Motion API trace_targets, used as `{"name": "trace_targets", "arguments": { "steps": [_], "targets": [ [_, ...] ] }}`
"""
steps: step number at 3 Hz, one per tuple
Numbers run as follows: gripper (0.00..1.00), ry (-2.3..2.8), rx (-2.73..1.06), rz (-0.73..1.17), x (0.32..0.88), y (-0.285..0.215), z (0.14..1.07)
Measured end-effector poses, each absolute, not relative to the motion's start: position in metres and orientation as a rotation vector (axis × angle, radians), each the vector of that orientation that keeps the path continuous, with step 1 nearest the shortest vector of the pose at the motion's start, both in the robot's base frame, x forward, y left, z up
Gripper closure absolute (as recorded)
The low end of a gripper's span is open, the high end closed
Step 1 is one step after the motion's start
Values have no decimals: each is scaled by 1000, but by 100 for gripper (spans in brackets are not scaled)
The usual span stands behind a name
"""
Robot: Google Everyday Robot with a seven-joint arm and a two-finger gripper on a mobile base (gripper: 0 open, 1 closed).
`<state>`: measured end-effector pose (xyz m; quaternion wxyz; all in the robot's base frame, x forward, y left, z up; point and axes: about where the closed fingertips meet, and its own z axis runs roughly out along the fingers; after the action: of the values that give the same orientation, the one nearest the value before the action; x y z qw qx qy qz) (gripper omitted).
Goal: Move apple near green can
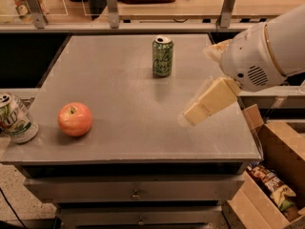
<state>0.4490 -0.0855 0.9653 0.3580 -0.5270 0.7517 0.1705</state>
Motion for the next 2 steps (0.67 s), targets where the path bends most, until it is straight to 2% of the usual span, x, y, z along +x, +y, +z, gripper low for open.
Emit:
{"name": "trace_targets", "arguments": {
  "steps": [2],
  "targets": [
    [0, 1889, -1371, 543, 447, -77, 919]
  ]
}}
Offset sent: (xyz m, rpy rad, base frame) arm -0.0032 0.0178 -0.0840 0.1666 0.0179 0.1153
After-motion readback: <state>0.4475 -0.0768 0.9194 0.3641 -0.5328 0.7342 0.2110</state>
